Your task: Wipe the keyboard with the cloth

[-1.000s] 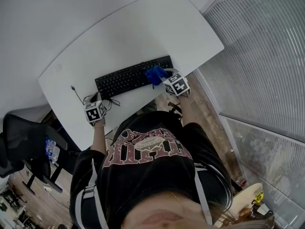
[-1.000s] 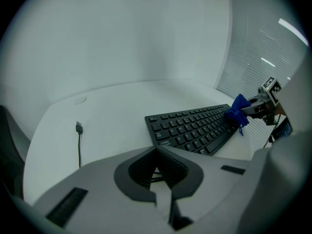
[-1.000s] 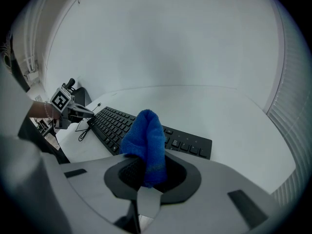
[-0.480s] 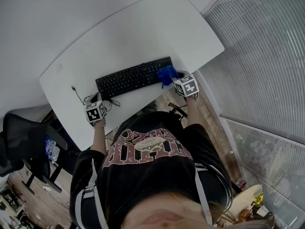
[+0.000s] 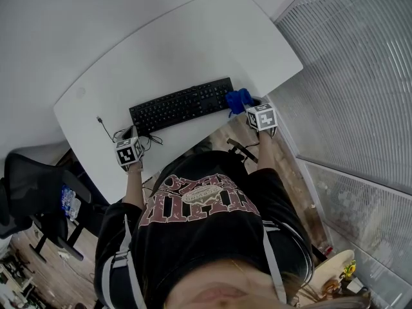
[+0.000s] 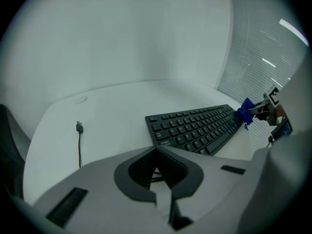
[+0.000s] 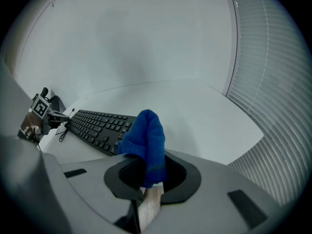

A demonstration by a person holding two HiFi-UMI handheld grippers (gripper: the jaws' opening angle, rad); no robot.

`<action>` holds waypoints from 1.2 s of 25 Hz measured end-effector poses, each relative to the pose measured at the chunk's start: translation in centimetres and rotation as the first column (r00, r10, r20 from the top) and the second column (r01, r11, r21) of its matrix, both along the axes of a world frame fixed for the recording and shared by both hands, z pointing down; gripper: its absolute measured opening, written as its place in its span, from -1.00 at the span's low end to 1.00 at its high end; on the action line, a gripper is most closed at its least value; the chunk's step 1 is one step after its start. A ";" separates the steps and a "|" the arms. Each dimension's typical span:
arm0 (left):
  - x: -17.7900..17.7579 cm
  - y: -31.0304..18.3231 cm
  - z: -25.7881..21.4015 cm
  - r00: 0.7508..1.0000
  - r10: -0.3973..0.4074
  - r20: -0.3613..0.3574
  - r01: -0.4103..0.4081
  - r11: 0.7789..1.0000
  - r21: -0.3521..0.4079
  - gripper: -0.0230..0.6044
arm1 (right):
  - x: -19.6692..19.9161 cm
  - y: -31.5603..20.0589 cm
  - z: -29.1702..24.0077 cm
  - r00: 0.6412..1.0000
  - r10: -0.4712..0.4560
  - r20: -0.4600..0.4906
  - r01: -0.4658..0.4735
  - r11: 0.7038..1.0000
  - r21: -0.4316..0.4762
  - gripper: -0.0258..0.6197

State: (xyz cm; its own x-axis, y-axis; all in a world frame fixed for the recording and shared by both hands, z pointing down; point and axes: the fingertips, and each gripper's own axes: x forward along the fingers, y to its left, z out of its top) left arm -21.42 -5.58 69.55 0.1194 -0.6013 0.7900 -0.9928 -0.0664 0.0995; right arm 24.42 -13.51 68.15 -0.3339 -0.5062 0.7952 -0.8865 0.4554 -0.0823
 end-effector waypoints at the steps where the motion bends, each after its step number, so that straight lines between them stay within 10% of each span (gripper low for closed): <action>1: 0.0 0.0 0.0 1.000 -0.001 -0.001 0.001 1.000 0.000 -0.81 | 0.3 0.0 0.0 1.000 0.013 0.000 -0.013 1.000 -0.001 -0.74; 14: 0.0 0.2 -0.1 1.000 -0.019 -0.025 0.019 1.000 0.010 -0.81 | 0.8 -0.9 -3.1 0.995 0.085 0.053 -0.089 0.993 0.079 -0.75; 30: 2.8 -0.6 -2.1 0.998 0.035 -0.044 -0.032 0.998 0.050 -0.81 | -5.7 -1.7 -7.1 0.992 -0.050 0.113 0.032 0.987 0.158 -0.75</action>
